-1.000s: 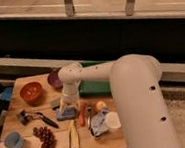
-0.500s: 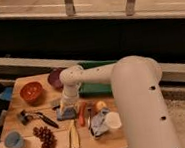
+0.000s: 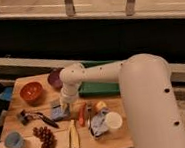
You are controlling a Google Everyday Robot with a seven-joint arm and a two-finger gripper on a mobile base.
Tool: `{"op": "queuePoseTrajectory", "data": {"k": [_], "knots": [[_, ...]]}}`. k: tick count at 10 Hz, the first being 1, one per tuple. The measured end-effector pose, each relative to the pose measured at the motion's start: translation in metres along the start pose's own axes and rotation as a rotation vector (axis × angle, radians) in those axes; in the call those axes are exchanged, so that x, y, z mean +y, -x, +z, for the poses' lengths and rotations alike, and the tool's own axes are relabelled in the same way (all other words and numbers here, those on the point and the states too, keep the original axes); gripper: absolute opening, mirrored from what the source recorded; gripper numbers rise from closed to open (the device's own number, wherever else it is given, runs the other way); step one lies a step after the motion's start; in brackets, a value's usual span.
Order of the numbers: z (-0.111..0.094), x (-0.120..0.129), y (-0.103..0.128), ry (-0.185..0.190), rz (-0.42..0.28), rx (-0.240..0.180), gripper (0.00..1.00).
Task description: Place sponge in red bowl
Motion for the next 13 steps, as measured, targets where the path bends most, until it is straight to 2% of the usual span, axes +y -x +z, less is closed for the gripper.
{"op": "queuePoseTrajectory", "data": {"k": [4, 6, 9, 10, 11, 13], "knots": [[-0.018, 0.019, -0.001, 0.029, -0.047, -0.043, 0.00], [-0.048, 0.029, 0.002, 0.036, -0.065, -0.091, 0.00], [-0.112, 0.049, 0.015, 0.046, -0.083, -0.194, 0.00], [-0.128, 0.054, 0.020, 0.053, -0.085, -0.223, 0.00], [-0.142, 0.067, 0.030, 0.067, -0.094, -0.256, 0.00], [-0.147, 0.096, 0.052, 0.094, -0.119, -0.286, 0.00]]}}
